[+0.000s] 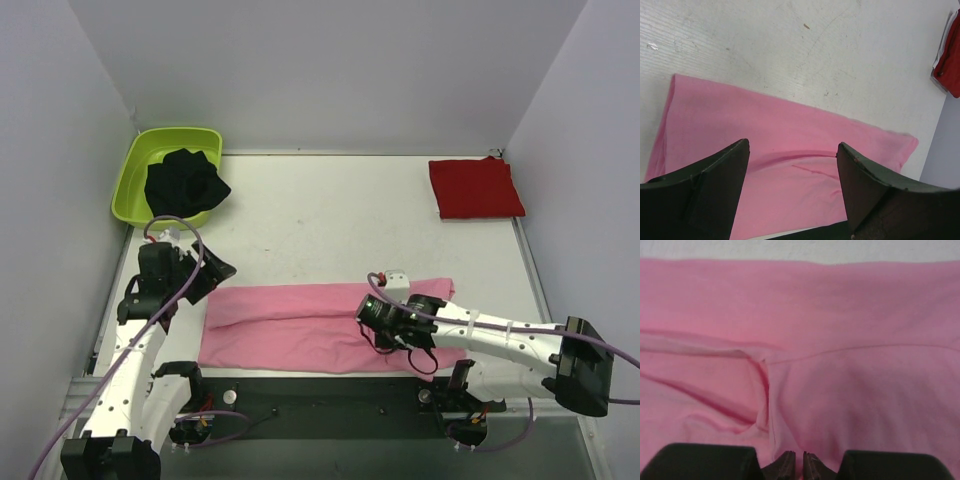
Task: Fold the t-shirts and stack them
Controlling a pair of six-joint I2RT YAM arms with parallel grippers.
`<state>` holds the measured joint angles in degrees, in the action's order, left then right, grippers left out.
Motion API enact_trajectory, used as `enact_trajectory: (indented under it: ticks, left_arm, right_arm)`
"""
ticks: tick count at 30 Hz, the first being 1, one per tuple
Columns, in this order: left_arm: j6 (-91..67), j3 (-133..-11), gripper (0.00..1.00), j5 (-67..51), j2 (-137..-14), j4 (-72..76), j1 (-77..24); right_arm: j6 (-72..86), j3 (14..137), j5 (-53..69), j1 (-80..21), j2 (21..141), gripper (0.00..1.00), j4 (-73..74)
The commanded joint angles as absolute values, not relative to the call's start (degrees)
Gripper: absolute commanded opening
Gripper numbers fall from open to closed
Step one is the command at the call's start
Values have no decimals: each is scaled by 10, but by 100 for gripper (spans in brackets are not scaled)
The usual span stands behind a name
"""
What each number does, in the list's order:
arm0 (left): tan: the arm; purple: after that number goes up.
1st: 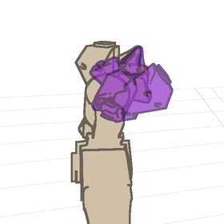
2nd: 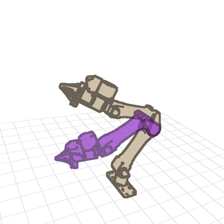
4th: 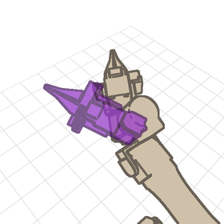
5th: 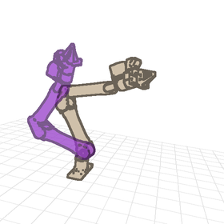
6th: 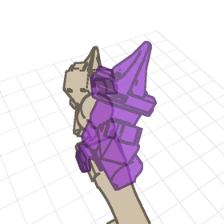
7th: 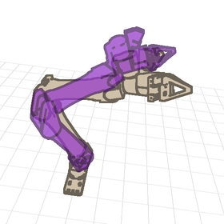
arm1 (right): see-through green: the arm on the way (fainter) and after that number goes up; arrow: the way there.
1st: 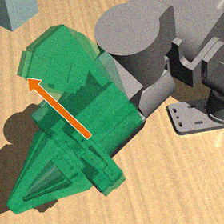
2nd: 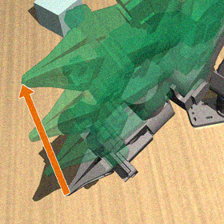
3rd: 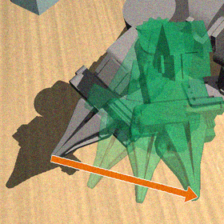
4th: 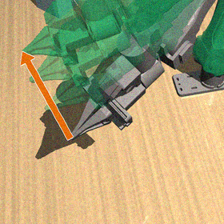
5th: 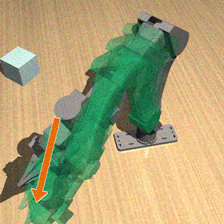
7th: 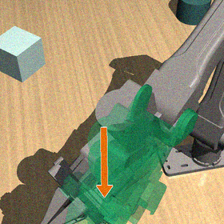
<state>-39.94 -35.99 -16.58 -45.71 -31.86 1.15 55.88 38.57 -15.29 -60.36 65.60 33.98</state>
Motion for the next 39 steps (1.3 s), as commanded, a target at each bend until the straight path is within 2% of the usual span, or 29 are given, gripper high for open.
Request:
enact_trajectory:
  ticks: [1, 3, 4, 6, 7, 8, 13, 20, 25, 29, 39]
  left_arm:
    - [-405, -351, 80, -177, -443, -292, 9]
    - [-405, -349, 80, -178, -439, -293, 9]
    - [-405, -348, 80, -178, -439, -294, 9]
    - [-404, -346, 80, -178, -437, -295, 9]
    - [-404, -346, 80, -177, -435, -297, 8]
    - [-403, -346, 80, -176, -433, -298, 9]
    - [-401, -352, 79, -172, -434, -301, 9]
    - [-388, -364, 80, -165, -439, -314, 10]
    - [-381, -374, 79, -156, -441, -323, 10]
    - [-375, -374, 80, -152, -444, -324, 11]
    - [-376, -364, 79, -157, -449, -313, 10]
  right_arm:
    - [620, 424, -180, -672, 689, 27, 400]
    - [637, 453, -214, -704, 716, 39, 428]
    - [641, 463, -230, -709, 722, 56, 440]
    - [637, 494, -269, -710, 732, 66, 465]
    - [632, 503, -281, -707, 732, 74, 469]
    - [624, 512, -291, -700, 734, 77, 469]
    - [539, 547, -294, -615, 772, 79, 431]
    - [463, 583, -257, -550, 877, 76, 304]
    - [444, 635, -238, -548, 962, 75, 288]
    - [438, 642, -222, -550, 984, 75, 279]
    - [461, 564, -229, -613, 918, 75, 307]
